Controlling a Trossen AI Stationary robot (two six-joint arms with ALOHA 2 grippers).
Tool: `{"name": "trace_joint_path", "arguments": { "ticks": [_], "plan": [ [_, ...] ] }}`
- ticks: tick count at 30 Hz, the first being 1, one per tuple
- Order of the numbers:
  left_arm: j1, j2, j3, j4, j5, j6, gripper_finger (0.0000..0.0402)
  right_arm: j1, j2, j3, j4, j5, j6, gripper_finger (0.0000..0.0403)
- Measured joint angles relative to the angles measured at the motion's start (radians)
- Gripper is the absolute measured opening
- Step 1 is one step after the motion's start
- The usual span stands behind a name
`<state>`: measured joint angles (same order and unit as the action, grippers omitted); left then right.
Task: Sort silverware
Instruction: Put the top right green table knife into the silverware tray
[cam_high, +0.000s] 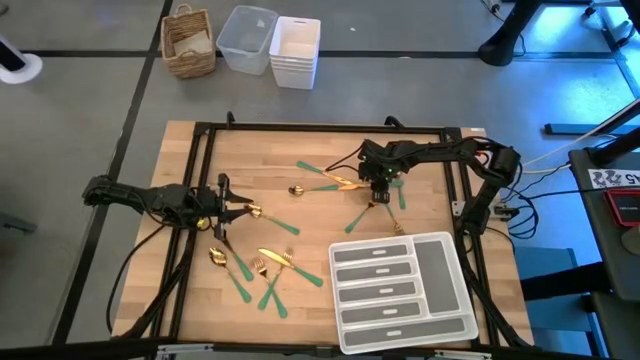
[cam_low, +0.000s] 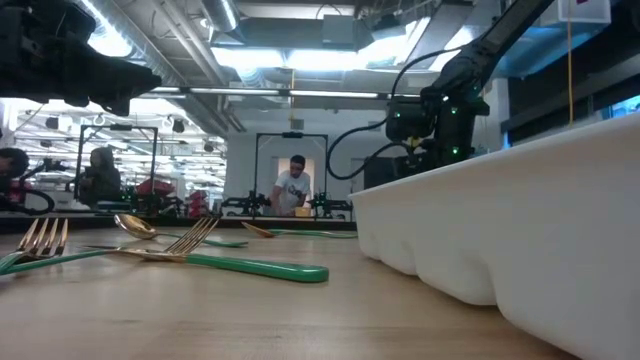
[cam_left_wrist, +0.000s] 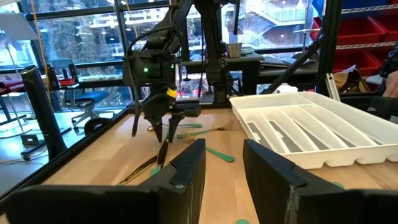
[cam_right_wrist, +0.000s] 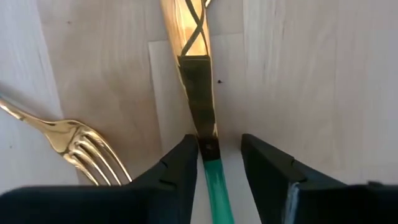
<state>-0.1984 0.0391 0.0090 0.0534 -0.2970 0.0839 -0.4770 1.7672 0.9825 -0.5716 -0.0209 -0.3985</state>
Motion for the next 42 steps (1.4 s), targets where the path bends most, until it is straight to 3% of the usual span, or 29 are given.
{"name": "trace_joint_path", "arguments": {
  "ticks": [12,26,42],
  "plan": [
    [0.0,0.0,0.0,0.0,0.0,0.001,0.0102,-0.002,0.002,-0.001,0.0,-0.017,0.0,0.0022],
    [0.0,0.0,0.0,0.0,0.0,0.001,0.0102,-0.001,0.004,0.019,-0.026,-0.024,0.005,0.0028],
    [0.0,0.0,0.0,0.0,0.0,0.001,0.0102,0.008,0.006,0.285,-0.34,-0.028,0.025,0.0028]
  ]
}}
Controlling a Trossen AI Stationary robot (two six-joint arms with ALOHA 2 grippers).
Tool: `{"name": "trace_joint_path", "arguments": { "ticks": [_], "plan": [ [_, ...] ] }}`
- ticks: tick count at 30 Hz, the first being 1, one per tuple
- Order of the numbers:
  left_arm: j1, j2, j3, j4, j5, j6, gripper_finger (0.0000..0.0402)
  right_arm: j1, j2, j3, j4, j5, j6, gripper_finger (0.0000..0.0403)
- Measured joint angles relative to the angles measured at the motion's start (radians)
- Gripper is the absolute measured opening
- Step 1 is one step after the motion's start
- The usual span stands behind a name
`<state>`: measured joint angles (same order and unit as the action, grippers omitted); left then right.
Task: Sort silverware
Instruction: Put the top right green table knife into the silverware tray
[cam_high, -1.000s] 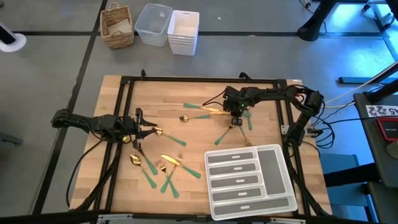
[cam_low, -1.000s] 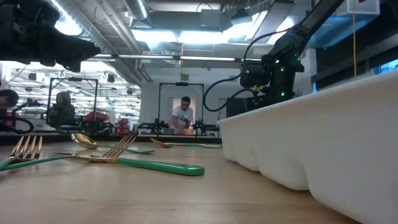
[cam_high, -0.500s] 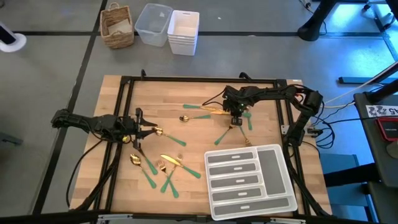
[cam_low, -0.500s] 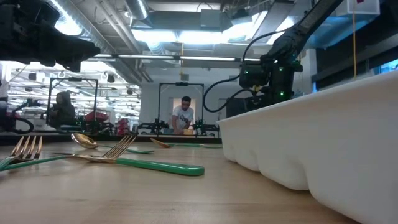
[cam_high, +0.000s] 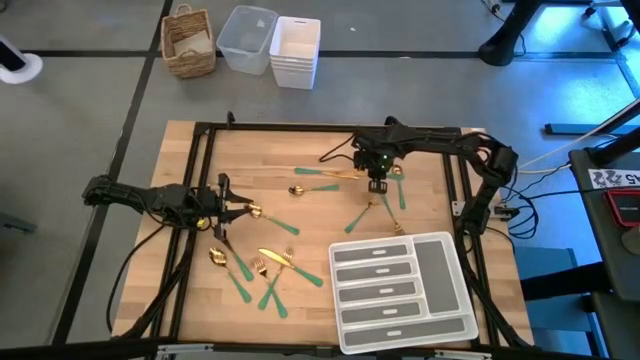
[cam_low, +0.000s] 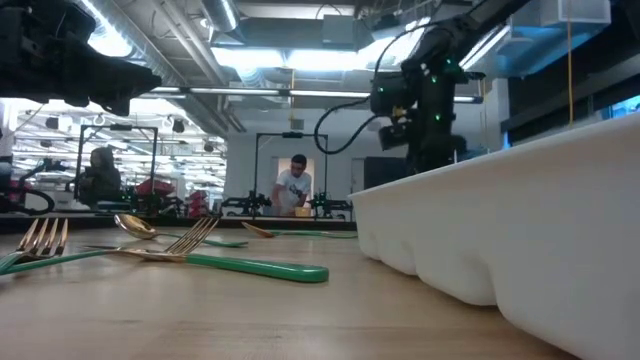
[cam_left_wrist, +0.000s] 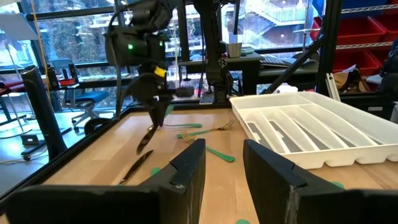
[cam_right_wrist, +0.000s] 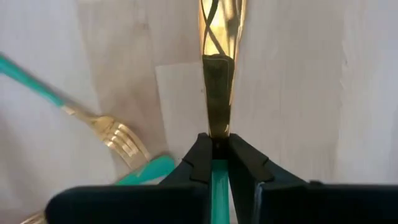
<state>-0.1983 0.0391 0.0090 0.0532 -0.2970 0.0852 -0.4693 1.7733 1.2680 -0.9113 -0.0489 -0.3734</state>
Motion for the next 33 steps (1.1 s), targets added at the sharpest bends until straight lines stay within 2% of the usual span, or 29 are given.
{"name": "trace_joint_path", "arguments": {
  "ticks": [6,13,18,24,28,33],
  "plan": [
    [0.0,0.0,0.0,0.0,0.0,0.0,0.0102,0.074,-0.001,0.131,-0.197,-0.057,0.045,0.0028],
    [0.0,0.0,0.0,0.0,0.0,0.0,0.0102,0.263,-0.002,0.207,-0.293,-0.095,0.192,0.0028],
    [0.0,0.0,0.0,0.0,0.0,-0.004,0.0102,0.446,-0.003,0.201,-0.314,-0.101,0.301,0.0029],
    [0.0,0.0,0.0,0.0,0.0,-0.004,0.0102,0.632,-0.003,0.135,-0.312,-0.028,0.466,0.0029],
    [0.0,0.0,0.0,0.0,0.0,0.001,0.0102,0.711,-0.003,0.072,-0.245,0.01,0.569,0.0029],
    [0.0,0.0,0.0,0.0,0.0,-0.011,0.0102,0.76,-0.003,0.001,-0.103,0.056,0.613,0.0029]
  ]
}}
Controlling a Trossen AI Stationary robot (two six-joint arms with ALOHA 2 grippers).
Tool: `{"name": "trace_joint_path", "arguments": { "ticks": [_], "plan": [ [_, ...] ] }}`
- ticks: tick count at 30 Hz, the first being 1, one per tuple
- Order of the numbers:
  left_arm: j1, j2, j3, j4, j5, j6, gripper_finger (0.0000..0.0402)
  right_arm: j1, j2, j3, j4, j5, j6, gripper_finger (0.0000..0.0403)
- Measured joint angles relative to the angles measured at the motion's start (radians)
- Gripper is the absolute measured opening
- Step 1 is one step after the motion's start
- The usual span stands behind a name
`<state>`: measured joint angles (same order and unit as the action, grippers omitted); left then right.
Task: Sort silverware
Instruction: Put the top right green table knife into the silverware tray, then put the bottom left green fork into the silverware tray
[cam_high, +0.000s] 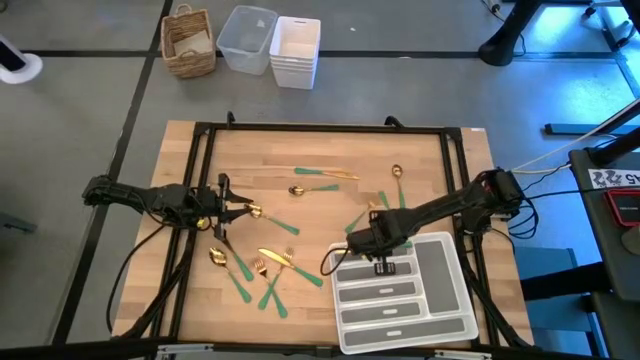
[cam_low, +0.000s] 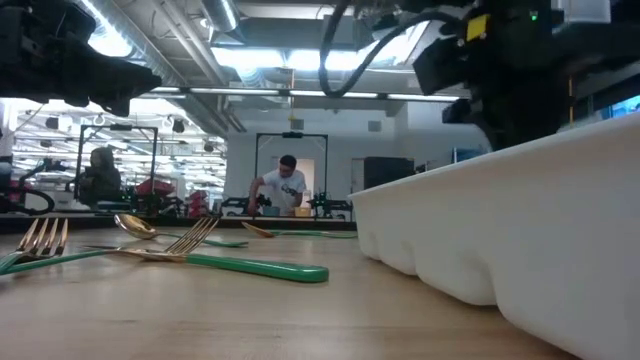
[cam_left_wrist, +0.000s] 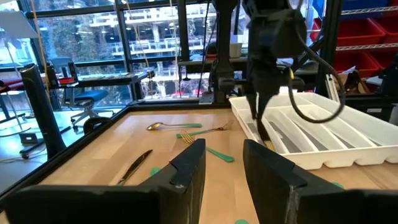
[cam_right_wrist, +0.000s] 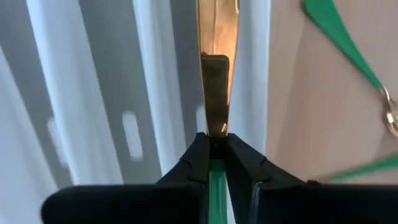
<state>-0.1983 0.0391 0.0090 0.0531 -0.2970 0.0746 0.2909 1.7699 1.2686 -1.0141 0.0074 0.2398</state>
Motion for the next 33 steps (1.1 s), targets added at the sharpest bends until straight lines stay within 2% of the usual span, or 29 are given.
{"name": "trace_joint_path", "arguments": {
  "ticks": [13,26,33],
  "plan": [
    [0.0,0.0,0.0,0.001,0.0,-0.027,0.0102,-0.003,0.0,-0.165,0.187,-0.029,-0.011,0.0032],
    [0.0,0.0,0.0,0.019,0.0,-0.043,0.0102,-0.003,0.0,-0.17,0.255,-0.034,-0.012,0.0099],
    [0.0,0.0,0.0,0.025,0.0,-0.126,0.0102,-0.003,0.0,-0.168,0.253,-0.019,-0.012,0.011]
  ]
}}
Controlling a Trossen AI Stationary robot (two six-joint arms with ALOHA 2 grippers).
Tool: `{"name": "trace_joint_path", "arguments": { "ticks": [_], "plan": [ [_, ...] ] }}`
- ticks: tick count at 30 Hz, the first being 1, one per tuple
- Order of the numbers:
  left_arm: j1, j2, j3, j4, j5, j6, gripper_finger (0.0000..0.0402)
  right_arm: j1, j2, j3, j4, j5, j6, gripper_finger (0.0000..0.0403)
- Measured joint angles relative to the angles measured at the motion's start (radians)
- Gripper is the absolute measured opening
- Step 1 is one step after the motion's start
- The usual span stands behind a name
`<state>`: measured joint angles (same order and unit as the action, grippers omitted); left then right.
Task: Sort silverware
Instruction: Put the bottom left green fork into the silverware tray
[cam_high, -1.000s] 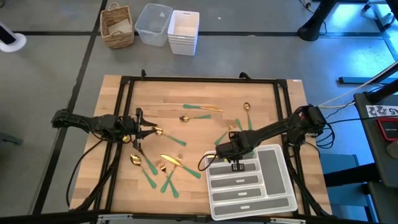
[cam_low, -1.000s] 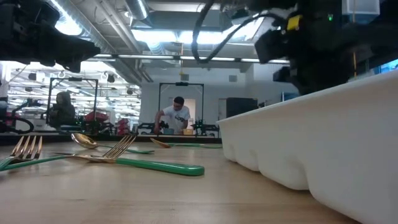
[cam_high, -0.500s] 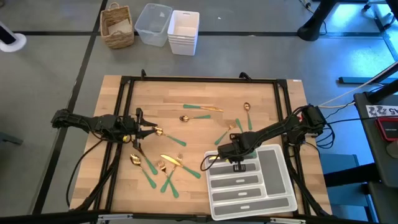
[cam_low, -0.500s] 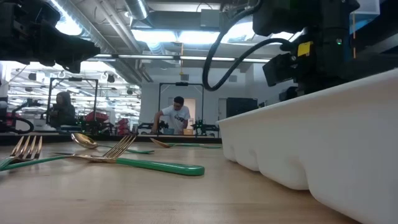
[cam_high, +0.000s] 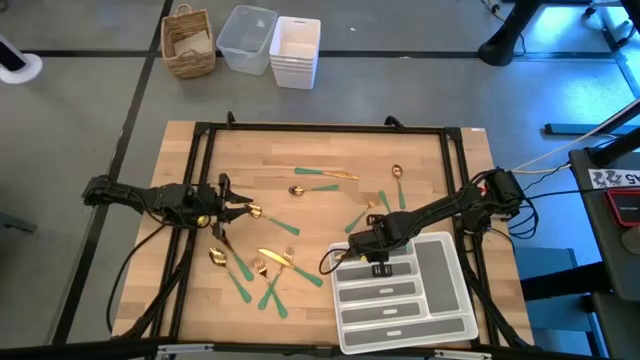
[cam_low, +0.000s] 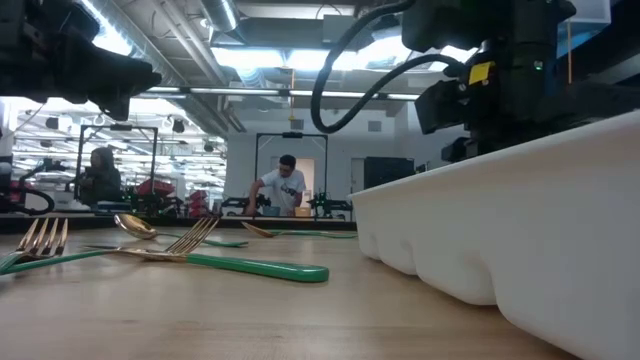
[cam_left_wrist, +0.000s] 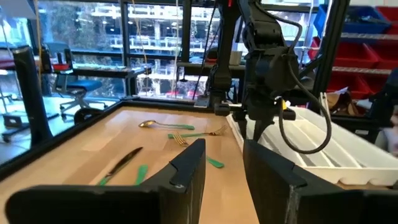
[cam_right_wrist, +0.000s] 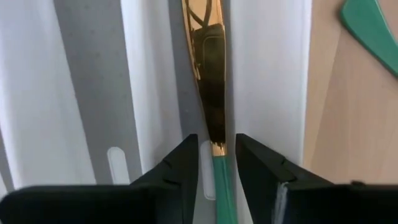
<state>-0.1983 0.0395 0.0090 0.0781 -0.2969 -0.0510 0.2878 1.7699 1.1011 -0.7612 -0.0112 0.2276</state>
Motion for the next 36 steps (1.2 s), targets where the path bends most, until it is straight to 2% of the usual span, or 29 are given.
{"name": "trace_joint_path", "arguments": {
  "ticks": [5,10,16,23,28,31,36],
  "plan": [
    [0.0,0.0,0.0,0.089,0.017,-0.037,0.0102,0.0,0.0,0.042,-0.042,0.0,0.0,0.011],
    [-0.008,0.028,0.02,0.088,0.055,-0.056,0.0102,0.0,0.0,0.125,-0.137,0.027,-0.001,0.011],
    [-0.064,0.187,0.104,0.089,0.075,-0.128,0.0102,0.0,0.0,0.216,-0.234,0.056,-0.002,0.011],
    [-0.171,0.57,0.339,0.027,0.102,-0.089,0.0102,0.0,0.0,0.322,-0.323,0.056,-0.05,0.0111],
    [-0.253,0.89,0.525,-0.113,0.173,-0.079,0.0102,0.0,0.0,0.371,-0.34,0.057,-0.086,0.0111],
    [-0.301,1.075,0.616,-0.14,0.239,-0.055,0.0102,0.0,0.0,0.39,-0.342,0.056,-0.103,0.0111],
    [-0.369,1.316,0.748,-0.236,0.271,0.023,0.0101,0.0,0.0,0.413,-0.345,0.055,-0.103,0.0111]
  ]
}}
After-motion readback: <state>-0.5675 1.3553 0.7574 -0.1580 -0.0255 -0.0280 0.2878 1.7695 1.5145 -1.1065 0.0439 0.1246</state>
